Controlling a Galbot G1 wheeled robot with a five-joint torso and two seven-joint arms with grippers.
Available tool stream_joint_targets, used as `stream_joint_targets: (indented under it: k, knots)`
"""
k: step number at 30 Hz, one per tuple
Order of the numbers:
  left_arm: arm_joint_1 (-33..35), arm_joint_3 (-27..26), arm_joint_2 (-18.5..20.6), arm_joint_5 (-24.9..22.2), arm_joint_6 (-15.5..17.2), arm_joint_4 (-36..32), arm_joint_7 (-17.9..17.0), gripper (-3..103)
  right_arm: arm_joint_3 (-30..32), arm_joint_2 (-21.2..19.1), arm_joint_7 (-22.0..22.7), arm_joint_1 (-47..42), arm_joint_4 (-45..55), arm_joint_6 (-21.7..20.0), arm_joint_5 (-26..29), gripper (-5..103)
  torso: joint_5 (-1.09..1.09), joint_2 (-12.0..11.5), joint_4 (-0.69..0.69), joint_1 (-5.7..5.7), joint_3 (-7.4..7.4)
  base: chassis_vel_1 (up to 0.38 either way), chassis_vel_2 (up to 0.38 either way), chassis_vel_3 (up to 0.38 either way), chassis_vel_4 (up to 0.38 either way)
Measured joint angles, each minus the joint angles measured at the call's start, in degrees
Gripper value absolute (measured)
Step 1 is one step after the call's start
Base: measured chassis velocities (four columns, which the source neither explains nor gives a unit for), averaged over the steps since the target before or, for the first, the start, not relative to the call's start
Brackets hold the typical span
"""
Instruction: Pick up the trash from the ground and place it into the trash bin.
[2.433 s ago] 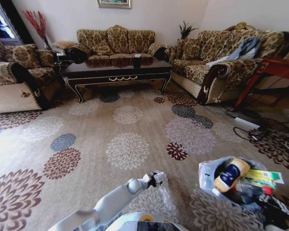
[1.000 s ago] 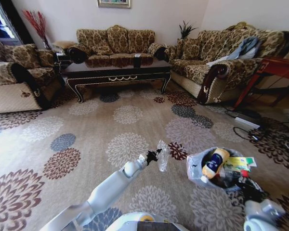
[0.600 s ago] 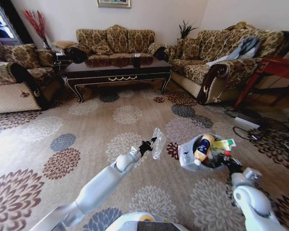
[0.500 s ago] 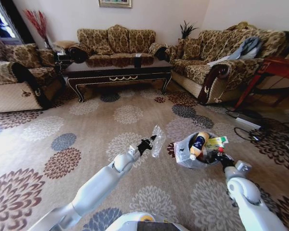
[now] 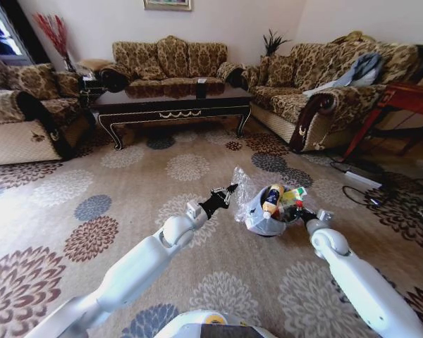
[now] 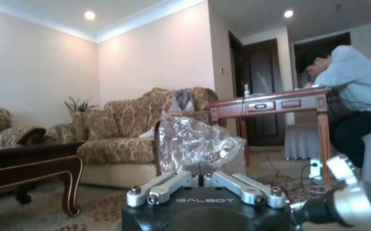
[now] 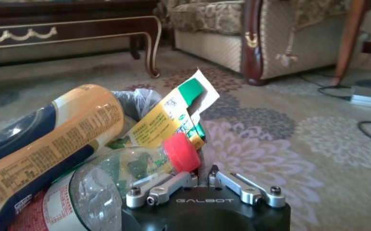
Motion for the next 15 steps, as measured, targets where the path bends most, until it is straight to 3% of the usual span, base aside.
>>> stream_joint_targets:
  k: [5, 7, 13, 15]
  knots:
    - [0.3, 0.0, 0.0, 0.0, 0.2, -1.2, 0.0, 0, -4.5, -1.5, -0.2, 2.4, -0.6, -0.1, 0.6, 2, 0.06, 0.0, -0.08, 0.00, 0.00, 0.000, 0.000, 0.000, 0.000]
    - [0.1, 0.1, 0.0, -0.2, 0.4, -2.0, -0.1, 0, -8.9, -2.3, -0.2, 6.5, -2.0, -0.1, 1.5, 2, 0.02, 0.0, -0.13, 0.00, 0.00, 0.000, 0.000, 0.000, 0.000]
    - [0.1, -1.3, 0.9, -1.1, 1.3, -4.2, -0.4, 0, -19.0, -1.2, 0.8, 17.3, -4.5, -0.6, 3.3, 2, 0.00, 0.0, 0.00, 0.00, 0.00, 0.000, 0.000, 0.000, 0.000]
    - [0.3, -2.2, 1.4, -1.5, 1.7, -5.4, -0.5, 0, -24.2, 0.9, 2.7, 22.3, -5.5, -1.3, 5.5, 2, 0.03, 0.0, 0.03, 0.00, 0.00, 0.000, 0.000, 0.000, 0.000]
